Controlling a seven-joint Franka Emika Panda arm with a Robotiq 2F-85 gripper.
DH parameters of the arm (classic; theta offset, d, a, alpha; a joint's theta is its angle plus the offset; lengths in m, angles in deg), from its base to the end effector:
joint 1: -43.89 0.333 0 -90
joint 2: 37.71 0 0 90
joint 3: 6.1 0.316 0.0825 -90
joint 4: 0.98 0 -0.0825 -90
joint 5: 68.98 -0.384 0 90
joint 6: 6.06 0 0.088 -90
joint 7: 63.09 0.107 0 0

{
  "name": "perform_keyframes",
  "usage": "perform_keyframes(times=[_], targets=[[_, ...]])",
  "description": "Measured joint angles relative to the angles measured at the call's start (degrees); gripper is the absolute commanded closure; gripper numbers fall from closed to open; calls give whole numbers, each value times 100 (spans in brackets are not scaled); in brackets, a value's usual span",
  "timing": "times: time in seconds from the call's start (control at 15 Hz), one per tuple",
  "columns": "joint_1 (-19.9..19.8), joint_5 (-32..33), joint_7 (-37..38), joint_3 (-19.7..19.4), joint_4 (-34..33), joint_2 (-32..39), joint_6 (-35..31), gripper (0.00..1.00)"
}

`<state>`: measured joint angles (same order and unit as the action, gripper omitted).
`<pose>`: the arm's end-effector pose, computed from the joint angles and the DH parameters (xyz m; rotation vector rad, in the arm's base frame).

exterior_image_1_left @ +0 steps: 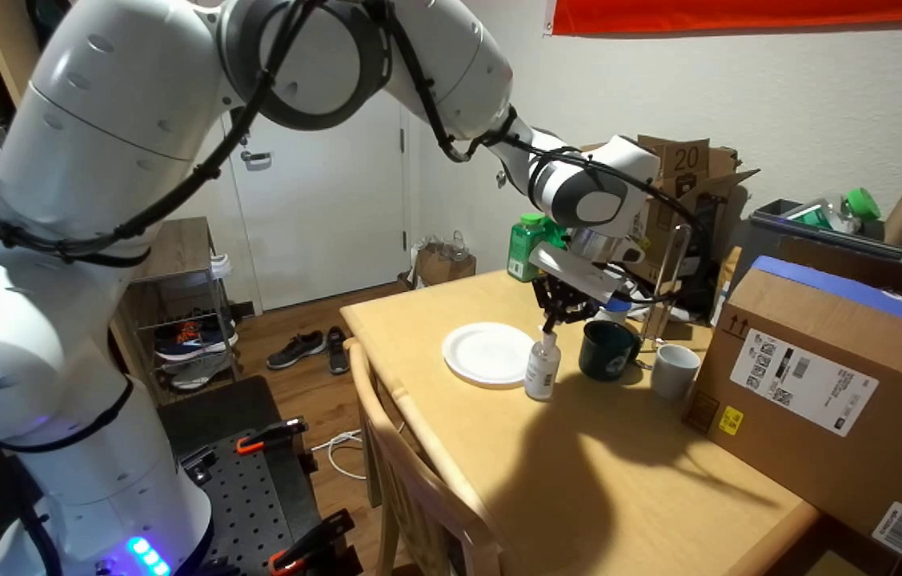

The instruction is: Push down the dispenser of the bottle.

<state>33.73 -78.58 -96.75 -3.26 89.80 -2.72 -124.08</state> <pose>0.6769 -0.0824 0.2704 -2.8840 -0.5304 0.0977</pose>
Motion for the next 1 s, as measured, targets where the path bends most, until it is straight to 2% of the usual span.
perform_keyframes(times=[0.13, 0.2, 0.27, 0.4, 0.6, 0.67, 0.73, 0.8, 0.93, 1.0], targets=[[-9, 0, 36, 0, -77, 43, 62, 100], [-11, 0, 36, 0, -96, 51, 64, 94], [-12, 0, 36, 0, -101, 52, 59, 72], [-11, 5, 36, 0, -85, 18, -2, 68], [-11, 8, 34, 0, 227, -225, -550, 48], [-9, 8, 34, 0, 446, -361, -824, 66], [-8, 8, 34, 0, 690, -514, -1070, 32], [-6, 8, 34, 0, 901, -655, -1220, 51], [-6, 8, 32, 0, 970, -736, -1234, 35], [-6, 8, 32, 0, 957, -727, -1234, 32]])
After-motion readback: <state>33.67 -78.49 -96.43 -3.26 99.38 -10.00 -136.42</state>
